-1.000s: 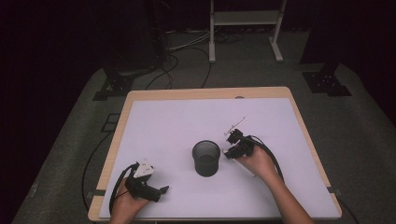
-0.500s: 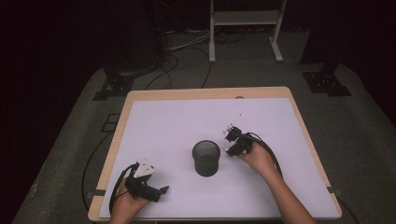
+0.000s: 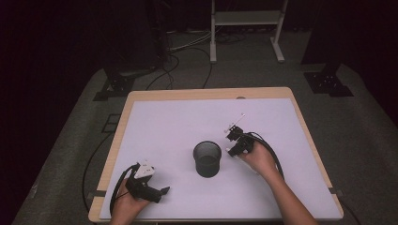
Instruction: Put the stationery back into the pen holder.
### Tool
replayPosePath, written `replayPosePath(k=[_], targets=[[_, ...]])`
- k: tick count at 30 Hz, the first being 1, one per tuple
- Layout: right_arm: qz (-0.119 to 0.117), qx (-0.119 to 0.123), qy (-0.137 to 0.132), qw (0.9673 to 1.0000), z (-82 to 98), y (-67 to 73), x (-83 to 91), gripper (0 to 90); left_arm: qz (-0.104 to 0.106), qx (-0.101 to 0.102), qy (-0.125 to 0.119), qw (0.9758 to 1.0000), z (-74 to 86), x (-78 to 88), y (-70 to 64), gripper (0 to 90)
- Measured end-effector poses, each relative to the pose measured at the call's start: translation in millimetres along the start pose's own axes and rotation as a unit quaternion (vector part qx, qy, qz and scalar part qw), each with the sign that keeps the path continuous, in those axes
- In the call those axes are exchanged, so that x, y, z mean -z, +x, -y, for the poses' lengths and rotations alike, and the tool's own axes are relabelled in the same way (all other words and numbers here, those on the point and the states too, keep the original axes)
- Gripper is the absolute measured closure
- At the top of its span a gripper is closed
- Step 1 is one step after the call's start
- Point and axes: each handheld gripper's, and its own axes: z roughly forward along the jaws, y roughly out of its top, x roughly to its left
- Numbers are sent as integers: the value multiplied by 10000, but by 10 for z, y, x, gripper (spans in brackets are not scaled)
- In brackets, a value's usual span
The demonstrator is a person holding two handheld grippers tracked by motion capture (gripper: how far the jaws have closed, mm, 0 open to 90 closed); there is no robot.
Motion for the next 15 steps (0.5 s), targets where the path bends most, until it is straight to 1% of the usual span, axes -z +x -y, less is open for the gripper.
replayPosePath(k=[1, 2, 4, 5, 6, 8, 9, 10, 11, 12, 13, 14, 15], targets=[[0, 0, 0, 10000, 0, 0, 0, 779, 0, 0, 0, 10000, 0, 0, 0, 0], [-15, -28, -60, 10000, 24, -10, 24, 779, 1, 0, 0, 10000, 0, 0, 0, 0], [-23, -6, -88, 10000, 33, -19, 35, 779, 0, -1, 1, 10000, 0, 0, 0, 0], [-46, -39, -148, 9999, 45, -27, 62, 778, 0, 0, 0, 10000, 0, 0, 0, 0], [-85, -86, -274, 9996, 62, -49, 113, 779, 1, 1, -1, 10000, 0, 0, 1, 0], [-136, -130, -391, 9991, 73, -61, 163, 779, 1, 2, -5, 10000, 0, -1, 1, 0], [-136, -130, -391, 9991, 73, -61, 163, 779, 1, 2, -5, 10000, 0, -1, 1, 0], [-186, -159, -559, 9981, 85, -70, 236, 779, 2, 1, -2, 10000, 0, 0, 1, 0], [-211, -191, -623, 9977, 87, -68, 261, 778, 1, 4, -12, 10000, 1, -2, 1, 0], [-211, -191, -623, 9977, 87, -68, 261, 778, 1, 4, -12, 10000, 1, -2, 1, 0], [-233, -192, -699, 9971, 91, -70, 294, 779, 3, 2, -3, 10000, 0, -1, 2, 0], [-251, -190, -865, 9958, 95, -63, 369, 779, 1, 4, -13, 10000, 1, -2, 1, 0], [-266, -192, -916, 9953, 96, -59, 394, 779, 1, 4, -13, 10000, 1, -2, 1, 0]])
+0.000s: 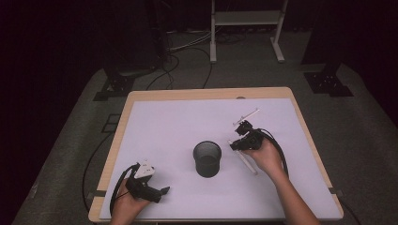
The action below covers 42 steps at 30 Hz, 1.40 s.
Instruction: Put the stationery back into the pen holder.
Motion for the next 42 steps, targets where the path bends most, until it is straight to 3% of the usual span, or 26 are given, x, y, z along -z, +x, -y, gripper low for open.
replayPosePath(k=[8, 12, 20, 33, 42], targets=[[-163, 46, -509, 9986, -42, 62, 235, 778, 0, 7, -3, 10000, 0, 0, 0, 0], [-236, 182, -887, 9956, -106, 148, 452, 778, -1, 17, -12, 10000, 1, -1, -1, 0], [-294, 484, -1284, 9901, -230, 308, 674, 778, 6, 5, 13, 10000, -1, 2, 1, 0], [-524, 743, -1675, 9817, -456, 563, 808, 778, 5, -3, 24, 10000, -2, 4, 1, 0], [-668, 936, -1840, 9762, -587, 690, 804, 778, 7, -5, 27, 10000, -2, 4, 1, 0]])
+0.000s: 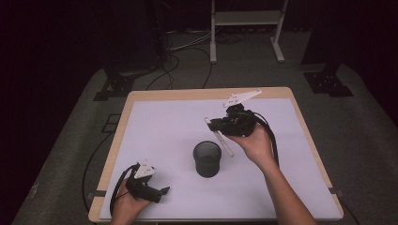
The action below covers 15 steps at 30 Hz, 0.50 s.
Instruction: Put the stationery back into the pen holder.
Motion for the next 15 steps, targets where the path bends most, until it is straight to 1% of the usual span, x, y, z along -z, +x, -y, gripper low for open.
replayPosePath(k=[1, 2, 5, 7, 9, 10, 15], targets=[[-13, -1, -5, 10000, -16, 14, -17, 777, 1, 0, 1, 10000, 0, 0, 0, 0], [-54, 50, -33, 10000, -49, 36, -59, 777, 3, 0, 2, 10000, 0, 0, 1, 0], [-82, 71, -51, 9999, -71, 50, -93, 777, 5, 0, 9, 10000, -1, 2, 1, 0], [-198, 119, -120, 9997, -100, 61, -162, 777, 6, 1, 8, 10000, 0, 2, 1, 0], [-210, 146, -132, 9996, -106, 62, -183, 777, 10, 11, 8, 10000, 0, 1, 0, 0], [-264, 177, -162, 9994, -117, 66, -224, 777, 11, 10, 8, 10000, 0, 1, 0, 0], [-324, 219, -203, 9990, -135, 83, -294, 777, 2, 3, -1, 10000, 0, 0, 1, 0]])
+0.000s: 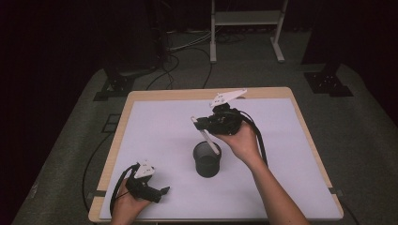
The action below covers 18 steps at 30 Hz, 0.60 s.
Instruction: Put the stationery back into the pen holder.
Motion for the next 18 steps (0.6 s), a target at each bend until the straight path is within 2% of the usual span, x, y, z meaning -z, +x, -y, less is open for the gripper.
replayPosePath(k=[3, 8, 18], targets=[[-47, 40, -47, 10000, -6, 8, -65, 776, 5, 4, -3, 10000, 0, 0, 1, 0], [-63, 149, 52, 9999, 21, 16, -169, 776, 3, 10, -16, 10000, 1, -2, 0, 0], [-129, 136, 143, 9997, 208, -19, -268, 776, -5, 27, -44, 10000, 3, -6, -4, 0]])
